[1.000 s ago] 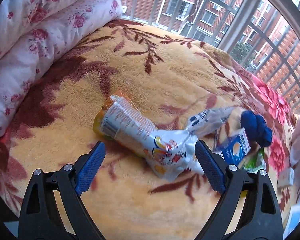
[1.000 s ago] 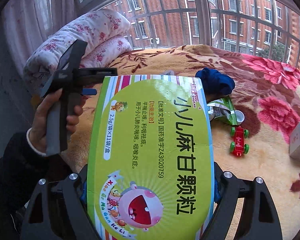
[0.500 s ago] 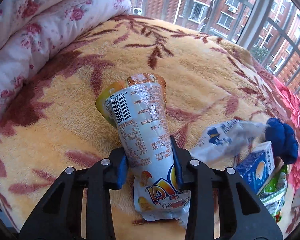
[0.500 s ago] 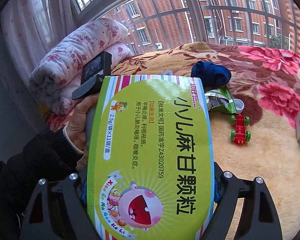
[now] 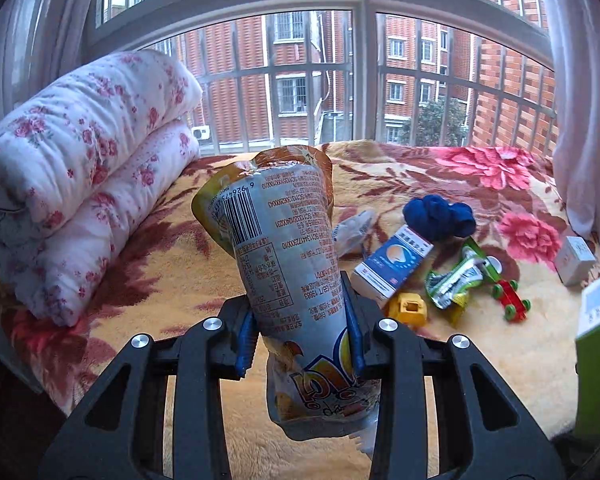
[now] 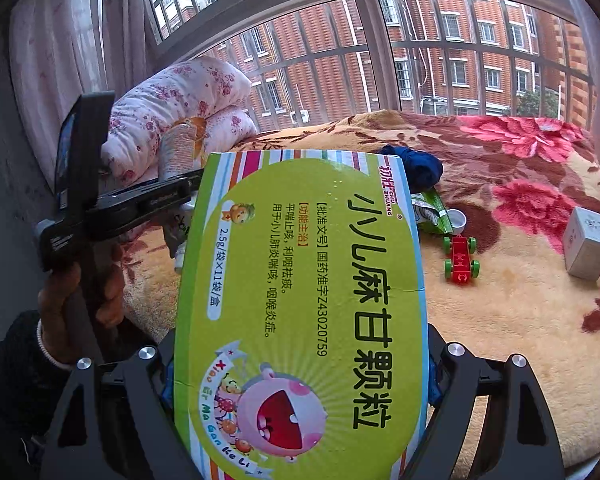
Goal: Collect trash
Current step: 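Grasp the squeezed drink pouch with the left gripper and lift it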
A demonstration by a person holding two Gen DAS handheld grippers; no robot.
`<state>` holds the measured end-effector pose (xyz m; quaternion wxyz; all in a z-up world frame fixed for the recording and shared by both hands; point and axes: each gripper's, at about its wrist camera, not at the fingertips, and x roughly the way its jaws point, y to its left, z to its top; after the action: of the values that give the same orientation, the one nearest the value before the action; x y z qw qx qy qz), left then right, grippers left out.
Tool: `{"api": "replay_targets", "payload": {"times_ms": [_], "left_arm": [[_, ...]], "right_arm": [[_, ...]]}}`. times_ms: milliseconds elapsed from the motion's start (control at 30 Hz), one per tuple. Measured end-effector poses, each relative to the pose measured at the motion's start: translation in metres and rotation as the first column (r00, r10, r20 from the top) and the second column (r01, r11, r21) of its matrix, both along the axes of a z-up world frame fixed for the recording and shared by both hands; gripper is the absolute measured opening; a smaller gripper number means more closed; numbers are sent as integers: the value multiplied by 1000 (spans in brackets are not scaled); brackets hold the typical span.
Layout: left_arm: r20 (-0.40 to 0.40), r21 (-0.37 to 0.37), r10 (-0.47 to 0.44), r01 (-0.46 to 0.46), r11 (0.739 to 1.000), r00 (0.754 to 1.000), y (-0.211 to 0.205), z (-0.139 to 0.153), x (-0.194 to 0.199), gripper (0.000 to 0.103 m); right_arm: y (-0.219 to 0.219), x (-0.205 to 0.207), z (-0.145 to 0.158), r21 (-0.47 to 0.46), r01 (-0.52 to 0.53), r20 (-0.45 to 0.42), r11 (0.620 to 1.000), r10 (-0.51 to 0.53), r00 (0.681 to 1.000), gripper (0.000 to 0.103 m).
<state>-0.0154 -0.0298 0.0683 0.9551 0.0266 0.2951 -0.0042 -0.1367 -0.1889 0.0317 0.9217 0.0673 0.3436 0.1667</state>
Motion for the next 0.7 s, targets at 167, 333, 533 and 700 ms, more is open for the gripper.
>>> {"api": "replay_targets", "payload": {"times_ms": [167,333,533,700], "left_arm": [[21,8,-71,71,997,997,-11,1,-38,34],[22,37,-130,129,991,991,-22,-6,-68,34],[17,58,-157,155,986,988,-24,-14,-91,34],[1,70,-177,177,982,984,-25,-20,-105,34]], "right_arm": [[2,-20,-3,-7,15,7,1000,-15,1000,83],[4,-34,-10,4,26,-14,1000,-26,1000,83],[6,-52,-14,19,50,-21,999,-50,999,83],[6,-66,-16,14,72,-20,997,-72,997,83]]}}
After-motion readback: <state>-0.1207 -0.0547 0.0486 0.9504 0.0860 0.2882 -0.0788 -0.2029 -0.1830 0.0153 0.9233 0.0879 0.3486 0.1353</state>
